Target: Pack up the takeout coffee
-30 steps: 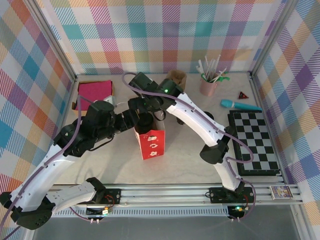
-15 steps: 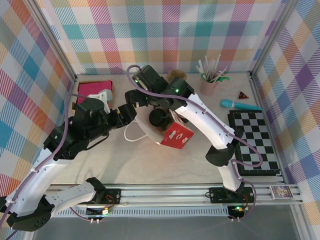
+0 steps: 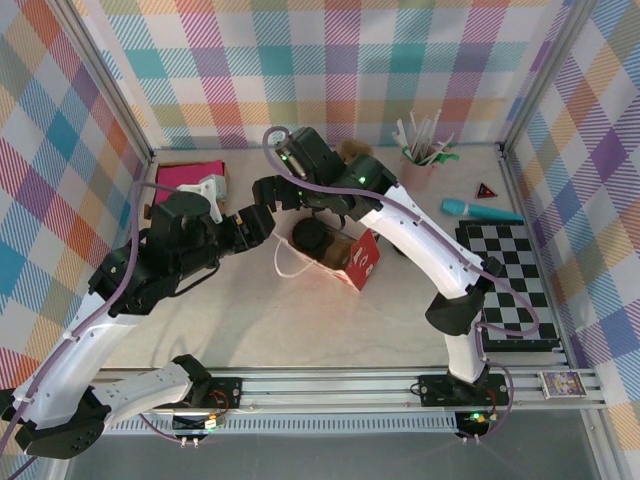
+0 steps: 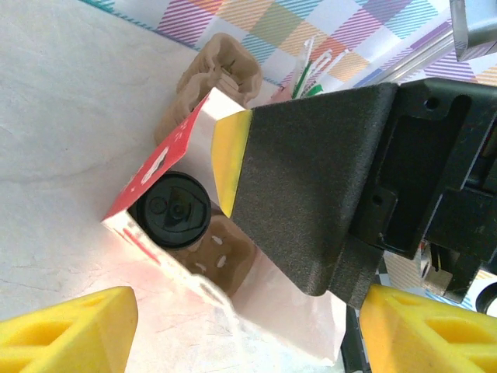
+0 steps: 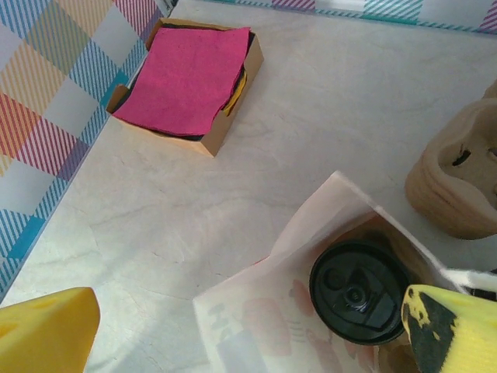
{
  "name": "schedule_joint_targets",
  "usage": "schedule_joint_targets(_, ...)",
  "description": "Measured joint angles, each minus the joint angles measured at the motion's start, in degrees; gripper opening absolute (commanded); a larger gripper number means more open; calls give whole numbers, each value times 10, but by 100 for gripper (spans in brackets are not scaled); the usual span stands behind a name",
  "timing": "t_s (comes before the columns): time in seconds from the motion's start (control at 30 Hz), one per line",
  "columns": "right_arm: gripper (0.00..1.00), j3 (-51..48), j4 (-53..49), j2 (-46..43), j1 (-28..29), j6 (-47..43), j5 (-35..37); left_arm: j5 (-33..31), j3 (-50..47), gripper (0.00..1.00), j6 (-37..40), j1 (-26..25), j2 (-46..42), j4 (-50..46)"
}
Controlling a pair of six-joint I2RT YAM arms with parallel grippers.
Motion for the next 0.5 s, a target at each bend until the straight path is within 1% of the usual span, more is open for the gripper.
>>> schedule_joint_targets(0.5, 99, -5, -11, 0, -28, 21, -61, 10, -3, 73, -7, 0, 24, 32)
